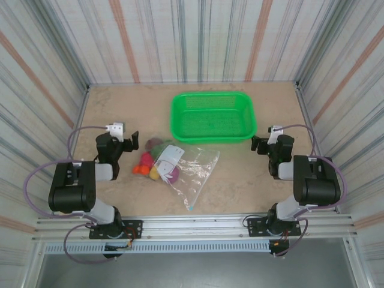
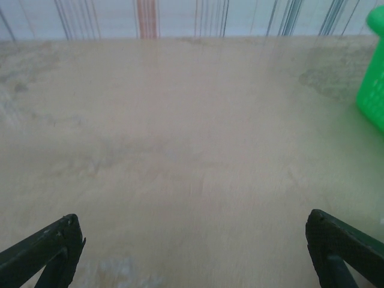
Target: Place the food in the zip-top bag and seal the zipper
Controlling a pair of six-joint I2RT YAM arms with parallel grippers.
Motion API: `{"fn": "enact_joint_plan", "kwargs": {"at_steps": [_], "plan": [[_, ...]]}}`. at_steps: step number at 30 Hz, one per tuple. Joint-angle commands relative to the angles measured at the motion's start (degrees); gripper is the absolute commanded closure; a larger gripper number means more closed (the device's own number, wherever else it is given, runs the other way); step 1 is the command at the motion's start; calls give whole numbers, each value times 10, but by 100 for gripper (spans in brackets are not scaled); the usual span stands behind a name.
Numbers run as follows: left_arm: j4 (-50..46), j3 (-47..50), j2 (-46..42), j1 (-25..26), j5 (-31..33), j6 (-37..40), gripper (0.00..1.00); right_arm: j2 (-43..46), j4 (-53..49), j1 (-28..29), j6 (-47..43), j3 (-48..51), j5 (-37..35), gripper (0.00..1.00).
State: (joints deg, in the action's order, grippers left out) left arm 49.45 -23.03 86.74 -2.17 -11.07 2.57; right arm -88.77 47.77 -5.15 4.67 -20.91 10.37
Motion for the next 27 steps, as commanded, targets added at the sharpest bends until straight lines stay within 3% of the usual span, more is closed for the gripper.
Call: {"fn": "enact_joint_plan", "kwargs": {"at_steps": [1,3,6,9,11,14,16,19,23,27], "plan": [[-44,-8,1,8,5,21,1,-4,12,1,-8,-16,-9,1],[-44,-7,0,10,6,22,1,0,0,6,-3,-18,-33,1],[-21,10,-7,38,80,29,1,2,-2,21,-2,-17,-84,1],[-39,-3,-4,37,96,21,1,4,12,39,-11,-9,-122,1],[-48,-8,-1,24,74,13,1,4,10,38,-13,-10,-112,1],[-47,-7,-2,24,75,13,1,4,16,17,-14,-6,-38,1],[-38,-2,-4,23,68,12,1,4,10,14,-12,-10,-36,1],[-45,-7,-1,7,-14,27,1,1,2,5,-3,-16,-35,1],[-45,-9,2,4,-22,26,1,-1,-1,1,1,-20,-30,1],[-45,-7,-2,33,94,20,1,0,-2,9,-2,-19,-46,1]]}}
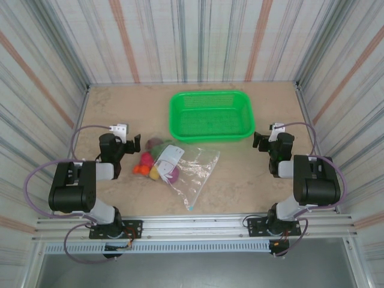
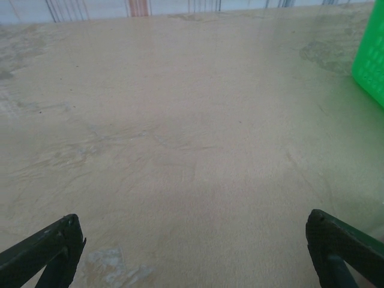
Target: Place the food in the zip-top bag and seal the zipper
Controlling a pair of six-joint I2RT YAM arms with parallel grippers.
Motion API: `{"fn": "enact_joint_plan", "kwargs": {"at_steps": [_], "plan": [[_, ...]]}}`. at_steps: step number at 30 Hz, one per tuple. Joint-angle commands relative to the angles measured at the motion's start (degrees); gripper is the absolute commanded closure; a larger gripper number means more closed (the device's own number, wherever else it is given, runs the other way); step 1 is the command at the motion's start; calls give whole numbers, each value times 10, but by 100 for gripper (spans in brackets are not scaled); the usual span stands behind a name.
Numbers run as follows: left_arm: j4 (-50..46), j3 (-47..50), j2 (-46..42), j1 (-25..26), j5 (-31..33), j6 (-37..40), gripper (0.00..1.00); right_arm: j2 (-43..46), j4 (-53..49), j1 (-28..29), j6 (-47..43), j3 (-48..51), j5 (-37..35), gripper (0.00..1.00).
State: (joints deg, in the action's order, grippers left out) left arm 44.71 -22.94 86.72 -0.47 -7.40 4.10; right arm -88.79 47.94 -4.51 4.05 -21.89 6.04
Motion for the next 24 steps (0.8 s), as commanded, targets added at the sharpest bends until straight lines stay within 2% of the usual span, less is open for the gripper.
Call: {"fn": "enact_joint_plan", "kwargs": {"at_steps": [1,5,24], "plan": [[6,-6,-2,22,66,6,1,1,-4,6,4,-8,-14,1],[6,-4,-3,23,69,6,1,4,-1,17,-1,-5,-41,1],[2,-7,-2,20,60,5,1,3,-5,9,6,-8,-27,1]]}}
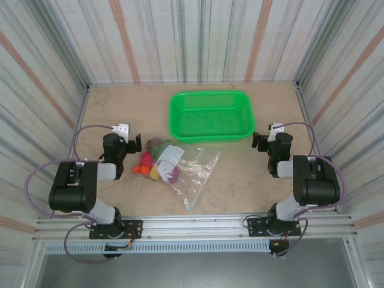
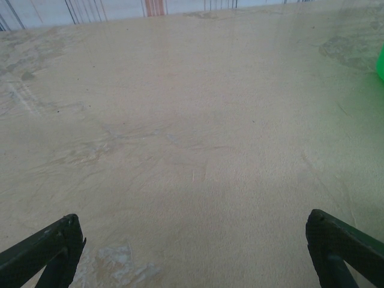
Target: Place the food in the zip-top bag and seal the zipper
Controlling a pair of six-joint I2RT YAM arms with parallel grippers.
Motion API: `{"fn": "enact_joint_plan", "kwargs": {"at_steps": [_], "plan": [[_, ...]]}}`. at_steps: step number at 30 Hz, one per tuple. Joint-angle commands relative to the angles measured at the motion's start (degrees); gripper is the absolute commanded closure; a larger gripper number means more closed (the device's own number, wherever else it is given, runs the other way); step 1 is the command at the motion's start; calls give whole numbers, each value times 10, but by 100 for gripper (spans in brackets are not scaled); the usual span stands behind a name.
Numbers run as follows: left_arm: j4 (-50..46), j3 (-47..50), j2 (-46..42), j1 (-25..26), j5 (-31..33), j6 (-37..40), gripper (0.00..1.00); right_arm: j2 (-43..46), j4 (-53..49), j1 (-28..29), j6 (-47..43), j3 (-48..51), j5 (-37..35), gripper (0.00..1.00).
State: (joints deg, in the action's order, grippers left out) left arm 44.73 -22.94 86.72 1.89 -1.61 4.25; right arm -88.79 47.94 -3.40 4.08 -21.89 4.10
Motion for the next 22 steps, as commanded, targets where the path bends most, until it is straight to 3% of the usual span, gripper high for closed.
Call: {"fn": "enact_joint_plan", "kwargs": {"at_steps": [1,22], "plan": [[2,-7,-2,-3,2,3,1,4,-5,-2,6,-8,-8,1],[2,-7,-3,-6,-3,3,1,3,-5,-2,6,-8,-8,1]]}}
